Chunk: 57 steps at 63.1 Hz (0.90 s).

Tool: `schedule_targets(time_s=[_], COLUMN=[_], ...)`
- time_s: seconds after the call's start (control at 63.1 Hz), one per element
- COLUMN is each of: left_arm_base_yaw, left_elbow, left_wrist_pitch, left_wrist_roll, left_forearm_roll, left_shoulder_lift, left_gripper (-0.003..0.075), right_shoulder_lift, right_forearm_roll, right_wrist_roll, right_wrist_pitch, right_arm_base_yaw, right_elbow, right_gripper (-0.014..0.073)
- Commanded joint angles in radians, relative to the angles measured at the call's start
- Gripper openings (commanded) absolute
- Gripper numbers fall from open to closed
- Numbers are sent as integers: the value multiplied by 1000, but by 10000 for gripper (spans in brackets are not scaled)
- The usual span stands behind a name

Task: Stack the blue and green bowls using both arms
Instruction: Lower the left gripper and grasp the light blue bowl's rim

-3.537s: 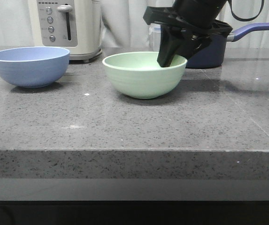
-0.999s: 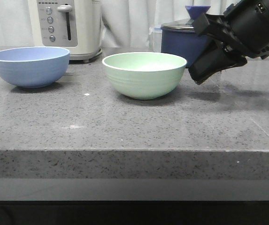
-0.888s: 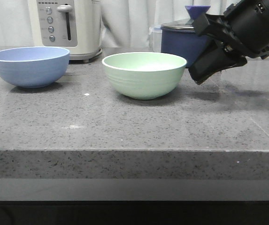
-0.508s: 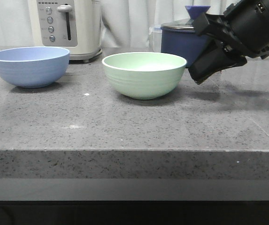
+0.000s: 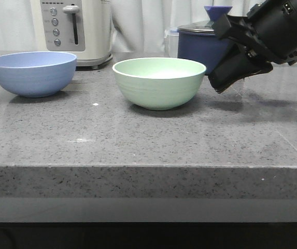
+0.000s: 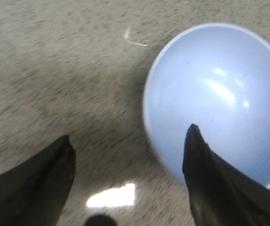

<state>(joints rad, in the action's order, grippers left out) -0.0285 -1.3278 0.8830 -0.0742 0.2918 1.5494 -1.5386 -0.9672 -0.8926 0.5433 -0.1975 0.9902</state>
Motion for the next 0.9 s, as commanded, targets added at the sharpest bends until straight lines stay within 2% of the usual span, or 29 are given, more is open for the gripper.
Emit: schedule_targets(time_s=[0.0,0.222,0.476,0.587,0.825,0.888], left_arm_base_yaw=[1,1,1,1,1,1], left_elbow=[-96,-199,-218,-218,-222,-231], left_wrist_pitch=[-19,-9,12,28,54,67], left_wrist_roll=[-57,-61,-61,-61,-61,-61], left_forearm_roll=[116,157,145,145,133,133], left_shoulder_lift=[34,161,211,221,223,223], left_gripper=[473,473,463,368,43,-11], right_shoulder_lift=[33,33,33,33,33,33], right_forearm_roll=[-38,-38,-38,-38,-38,-38], right_wrist_roll=[-11,-11,-11,-11,-11,-11], right_wrist_pitch=[-17,-17,-17,-17,-17,-17], right_arm_base_yaw=[5,5,5,5,5,5], right_elbow=[26,26,26,26,26,26], right_gripper=[-63,-63,-63,-63,-63,-63])
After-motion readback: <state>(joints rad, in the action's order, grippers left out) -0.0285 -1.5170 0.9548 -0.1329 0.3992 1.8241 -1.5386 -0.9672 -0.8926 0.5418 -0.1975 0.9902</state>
